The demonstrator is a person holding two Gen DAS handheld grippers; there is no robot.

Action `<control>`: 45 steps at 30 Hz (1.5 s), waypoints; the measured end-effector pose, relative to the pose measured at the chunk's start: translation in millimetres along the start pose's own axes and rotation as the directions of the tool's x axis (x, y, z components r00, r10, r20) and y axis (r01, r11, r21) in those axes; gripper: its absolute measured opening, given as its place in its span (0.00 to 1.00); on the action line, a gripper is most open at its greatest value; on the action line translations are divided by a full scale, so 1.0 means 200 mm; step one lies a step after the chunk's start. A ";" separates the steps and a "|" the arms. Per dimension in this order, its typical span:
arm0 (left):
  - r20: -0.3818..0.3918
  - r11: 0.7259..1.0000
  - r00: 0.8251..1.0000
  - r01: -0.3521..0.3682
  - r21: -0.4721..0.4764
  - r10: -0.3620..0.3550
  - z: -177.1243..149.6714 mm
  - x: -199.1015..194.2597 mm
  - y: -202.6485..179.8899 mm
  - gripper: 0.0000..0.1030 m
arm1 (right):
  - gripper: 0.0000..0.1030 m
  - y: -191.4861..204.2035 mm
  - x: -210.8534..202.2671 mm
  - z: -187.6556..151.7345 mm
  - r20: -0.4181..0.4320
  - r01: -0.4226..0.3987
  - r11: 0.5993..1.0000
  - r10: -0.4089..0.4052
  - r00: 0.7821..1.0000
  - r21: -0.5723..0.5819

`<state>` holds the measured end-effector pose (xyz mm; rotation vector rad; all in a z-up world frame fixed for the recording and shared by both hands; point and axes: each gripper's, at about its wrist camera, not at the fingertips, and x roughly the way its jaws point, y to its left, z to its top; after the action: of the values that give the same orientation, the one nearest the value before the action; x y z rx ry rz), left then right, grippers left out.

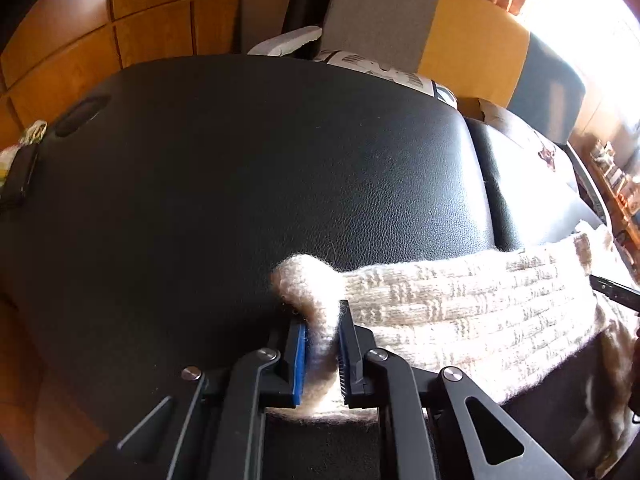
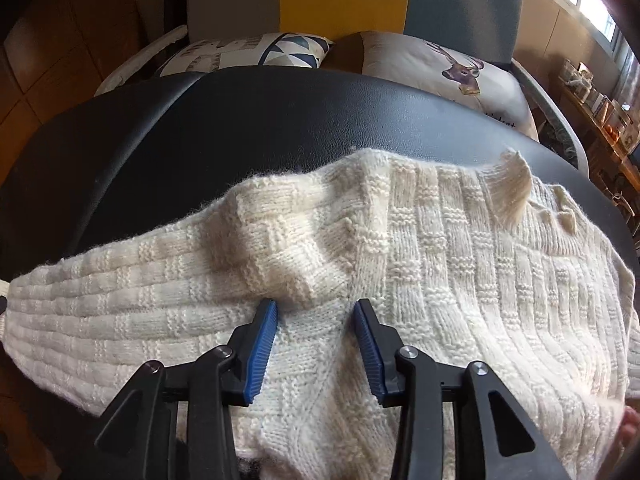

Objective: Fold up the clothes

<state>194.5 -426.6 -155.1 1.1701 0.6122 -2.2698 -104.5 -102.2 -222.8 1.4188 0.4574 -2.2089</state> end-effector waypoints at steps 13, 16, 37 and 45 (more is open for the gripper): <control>0.041 0.993 0.998 -0.042 -0.113 0.047 0.05 -0.04 0.13 0.12 | 0.11 0.32 0.07 0.19 -0.004 0.036 0.997 -0.036 0.999 -0.068; 0.010 0.993 0.999 -0.029 -0.115 0.030 0.05 -0.01 0.17 0.15 | 0.14 0.31 0.04 0.19 -0.005 -0.004 0.998 0.003 1.000 -0.057; -0.144 0.866 0.855 0.498 -0.038 -0.498 -0.26 -0.27 -0.62 0.45 | 0.28 -0.25 -0.61 -0.70 0.152 -0.060 0.981 0.032 0.988 0.183; -0.263 0.840 0.816 0.542 0.033 -0.516 -0.30 -0.15 -1.03 0.45 | 0.28 -0.43 -0.68 -0.85 0.124 -0.048 0.971 0.019 0.992 0.236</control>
<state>117.5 -225.7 -129.0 1.4940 1.0356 -2.6601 24.2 85.5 -167.2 1.3872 0.1277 -2.3693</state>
